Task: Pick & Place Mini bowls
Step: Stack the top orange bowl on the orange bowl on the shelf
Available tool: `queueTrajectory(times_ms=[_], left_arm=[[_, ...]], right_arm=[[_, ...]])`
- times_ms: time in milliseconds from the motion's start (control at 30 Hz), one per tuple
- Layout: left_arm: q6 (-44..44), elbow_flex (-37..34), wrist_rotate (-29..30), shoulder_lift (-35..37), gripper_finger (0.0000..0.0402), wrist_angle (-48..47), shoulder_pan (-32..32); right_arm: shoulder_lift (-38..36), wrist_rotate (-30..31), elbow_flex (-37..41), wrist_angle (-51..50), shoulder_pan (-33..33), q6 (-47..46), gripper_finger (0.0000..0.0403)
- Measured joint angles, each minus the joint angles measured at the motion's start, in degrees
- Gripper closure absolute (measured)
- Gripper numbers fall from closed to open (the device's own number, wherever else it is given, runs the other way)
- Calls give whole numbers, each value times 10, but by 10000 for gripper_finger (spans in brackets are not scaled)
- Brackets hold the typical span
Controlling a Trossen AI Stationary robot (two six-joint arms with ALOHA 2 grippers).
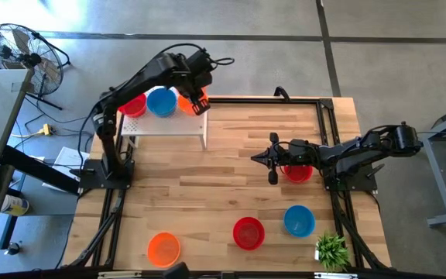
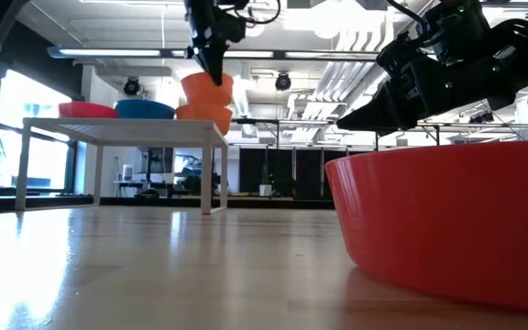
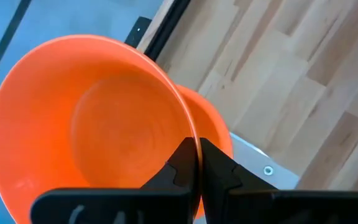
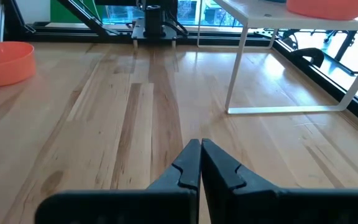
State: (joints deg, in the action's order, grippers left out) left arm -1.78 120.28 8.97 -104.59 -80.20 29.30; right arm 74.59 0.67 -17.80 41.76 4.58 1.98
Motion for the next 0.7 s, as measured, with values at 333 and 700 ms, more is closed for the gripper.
queueTrajectory(times_ms=[333, 700], left_arm=[[7, 0, -12, -27, 401, -9, -1], [23, 0, -13, -27, 401, -18, -1]], right_arm=[[0, 0, 0, -13, 0, 0, 401], [0, -2, 0, -26, -15, -6, 402]])
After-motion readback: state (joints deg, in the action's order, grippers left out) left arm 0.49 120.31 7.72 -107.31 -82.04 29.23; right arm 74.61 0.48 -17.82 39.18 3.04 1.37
